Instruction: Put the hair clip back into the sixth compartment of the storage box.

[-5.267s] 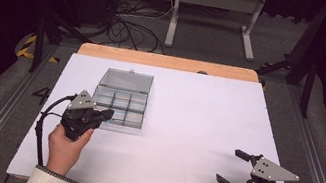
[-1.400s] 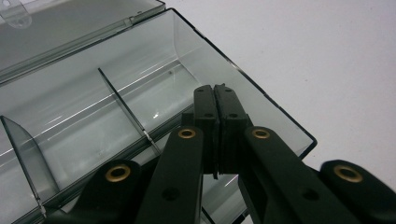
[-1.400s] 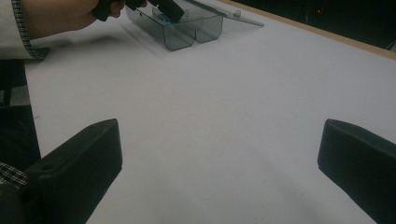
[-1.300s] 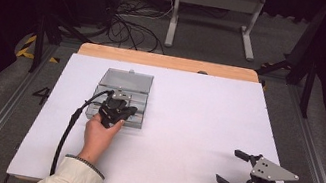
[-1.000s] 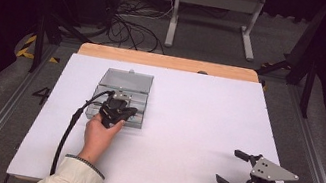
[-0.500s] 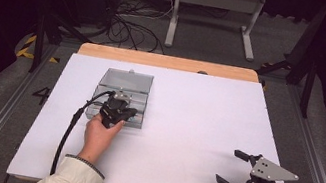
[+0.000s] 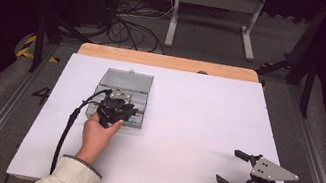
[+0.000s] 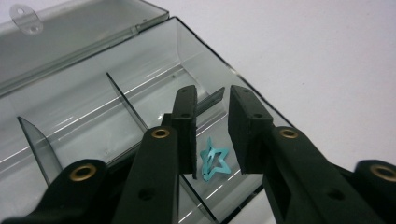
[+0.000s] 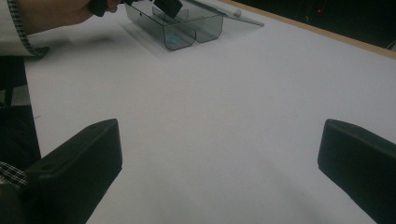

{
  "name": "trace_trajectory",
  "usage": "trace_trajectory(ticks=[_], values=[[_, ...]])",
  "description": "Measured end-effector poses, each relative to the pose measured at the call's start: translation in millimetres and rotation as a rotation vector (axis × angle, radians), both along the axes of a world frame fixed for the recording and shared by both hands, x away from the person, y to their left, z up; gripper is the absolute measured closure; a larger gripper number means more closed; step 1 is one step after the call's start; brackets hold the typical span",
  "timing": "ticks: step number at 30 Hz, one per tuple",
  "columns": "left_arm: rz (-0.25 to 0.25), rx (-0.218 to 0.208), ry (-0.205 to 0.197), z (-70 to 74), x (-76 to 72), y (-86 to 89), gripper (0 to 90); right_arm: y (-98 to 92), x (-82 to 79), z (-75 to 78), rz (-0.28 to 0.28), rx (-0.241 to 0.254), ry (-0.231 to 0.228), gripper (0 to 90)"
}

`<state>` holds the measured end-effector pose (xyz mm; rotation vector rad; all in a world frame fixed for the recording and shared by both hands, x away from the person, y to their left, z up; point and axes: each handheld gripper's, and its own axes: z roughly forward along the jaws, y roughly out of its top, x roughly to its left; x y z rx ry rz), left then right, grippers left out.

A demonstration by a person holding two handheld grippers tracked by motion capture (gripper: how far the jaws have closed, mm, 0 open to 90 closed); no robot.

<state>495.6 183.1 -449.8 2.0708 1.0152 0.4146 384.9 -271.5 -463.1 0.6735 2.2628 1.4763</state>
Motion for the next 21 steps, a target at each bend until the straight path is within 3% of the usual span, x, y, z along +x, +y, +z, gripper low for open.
trace_trajectory(ticks=[11, 21], values=[[-0.033, -0.043, -0.041, 17.2, -17.9, 1.7, 56.6, 0.6, 0.4, -0.3, 0.000, -0.003, 0.002, 0.7], [-0.041, -0.068, -0.066, 26.6, -30.0, 6.7, 50.8, 0.7, 0.0, -0.3, -0.001, -0.003, 0.001, 0.7]])
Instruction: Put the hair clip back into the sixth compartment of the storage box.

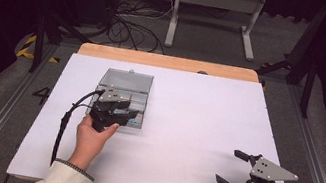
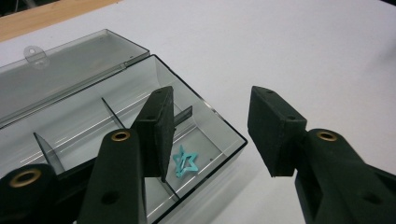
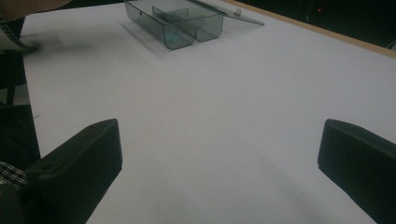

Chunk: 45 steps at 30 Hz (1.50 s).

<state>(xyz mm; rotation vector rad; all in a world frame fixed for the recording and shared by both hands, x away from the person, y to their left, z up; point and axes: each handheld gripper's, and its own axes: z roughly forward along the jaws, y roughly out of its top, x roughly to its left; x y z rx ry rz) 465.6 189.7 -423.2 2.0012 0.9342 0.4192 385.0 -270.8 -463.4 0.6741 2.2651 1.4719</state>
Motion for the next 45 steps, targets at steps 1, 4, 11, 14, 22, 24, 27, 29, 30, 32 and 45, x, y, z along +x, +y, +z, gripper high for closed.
trace_trajectory(ticks=[1, 4, 11, 14, 22, 24, 27, 29, 30, 32, 45], values=[[-0.002, -0.010, 0.001, 0.8, -1.4, 0.8, 49.7, 0.1, -0.1, 0.0, 0.000, 0.000, 0.000, 0.7], [0.000, -0.008, -0.010, 4.4, -6.0, 3.9, 45.5, -0.1, -0.4, 0.2, -0.001, -0.001, -0.002, 0.7], [-0.017, -0.028, -0.038, 9.2, -19.3, 8.8, 37.8, 0.3, -0.3, 0.2, 0.000, -0.002, -0.001, 0.7], [-0.027, -0.041, -0.058, 11.4, -26.9, 12.5, 34.3, -0.1, -0.4, 0.2, -0.002, 0.000, 0.000, 0.7], [-0.048, -0.066, -0.114, 17.2, -48.5, 24.0, 25.5, 0.3, -0.1, 0.1, -0.001, 0.001, 0.001, 0.7], [-0.047, -0.064, -0.131, 18.0, -52.9, 26.7, 22.7, 0.3, -0.2, 0.3, -0.002, -0.001, 0.000, 0.7], [-0.046, -0.065, -0.149, 18.8, -61.1, 31.1, 18.8, 0.5, -0.2, 0.3, -0.002, -0.003, 0.000, 0.7], [-0.047, -0.074, -0.152, 18.5, -66.2, 33.1, 17.4, 0.7, -0.1, 0.2, -0.001, -0.004, -0.001, 0.7], [-0.048, -0.067, -0.163, 18.5, -68.3, 34.8, 16.9, 0.7, 0.0, 0.2, -0.001, -0.004, -0.001, 0.7], [-0.048, -0.066, -0.176, 17.7, -72.6, 37.6, 16.3, 0.8, -0.1, 0.2, -0.001, -0.004, 0.000, 0.7], [-0.032, -0.058, -0.209, 2.9, -103.1, 56.2, 14.0, 0.1, -0.5, 0.3, 0.001, 0.002, 0.000, 0.6]])
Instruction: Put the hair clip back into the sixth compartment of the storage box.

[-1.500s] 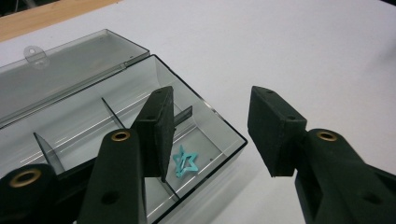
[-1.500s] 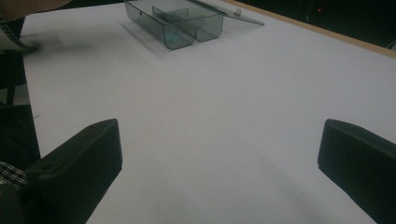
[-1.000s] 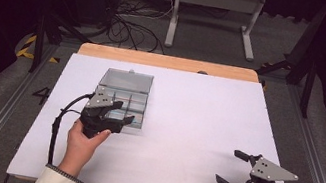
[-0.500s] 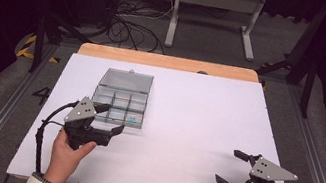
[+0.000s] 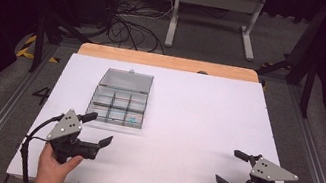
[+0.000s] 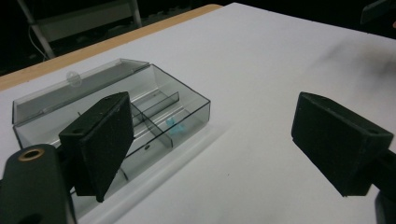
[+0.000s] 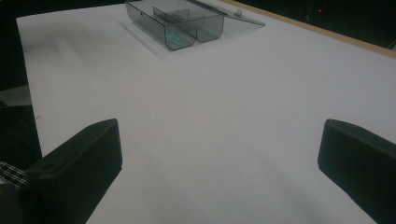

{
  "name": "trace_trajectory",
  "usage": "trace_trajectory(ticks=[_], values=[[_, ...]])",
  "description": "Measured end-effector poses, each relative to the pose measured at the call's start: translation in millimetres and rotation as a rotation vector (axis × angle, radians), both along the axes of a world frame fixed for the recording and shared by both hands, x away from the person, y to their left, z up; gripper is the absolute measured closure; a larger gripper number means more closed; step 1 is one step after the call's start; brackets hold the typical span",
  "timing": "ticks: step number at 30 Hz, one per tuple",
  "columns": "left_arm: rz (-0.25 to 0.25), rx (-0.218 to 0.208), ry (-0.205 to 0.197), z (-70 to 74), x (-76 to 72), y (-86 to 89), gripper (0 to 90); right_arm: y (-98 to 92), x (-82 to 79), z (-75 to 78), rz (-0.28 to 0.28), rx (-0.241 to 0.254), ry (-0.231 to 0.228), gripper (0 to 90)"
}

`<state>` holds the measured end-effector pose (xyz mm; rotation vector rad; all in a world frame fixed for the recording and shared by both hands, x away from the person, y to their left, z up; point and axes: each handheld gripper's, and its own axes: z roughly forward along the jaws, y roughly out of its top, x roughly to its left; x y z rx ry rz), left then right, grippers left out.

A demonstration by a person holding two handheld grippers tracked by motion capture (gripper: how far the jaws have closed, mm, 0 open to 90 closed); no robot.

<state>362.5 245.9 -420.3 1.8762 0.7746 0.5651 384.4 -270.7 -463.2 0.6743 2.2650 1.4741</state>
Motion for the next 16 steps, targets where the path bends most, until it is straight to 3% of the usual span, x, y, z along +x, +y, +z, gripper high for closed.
trace_trajectory(ticks=[11, 16], values=[[0.028, -0.009, 0.004, -20.7, -23.7, 23.4, 14.1, 0.4, -0.3, -0.3, 0.007, -0.005, 0.004, 0.6], [0.035, -0.079, 0.044, -28.2, -26.5, 30.6, 14.3, 0.2, 0.2, -0.6, 0.009, -0.003, 0.006, 0.6]])
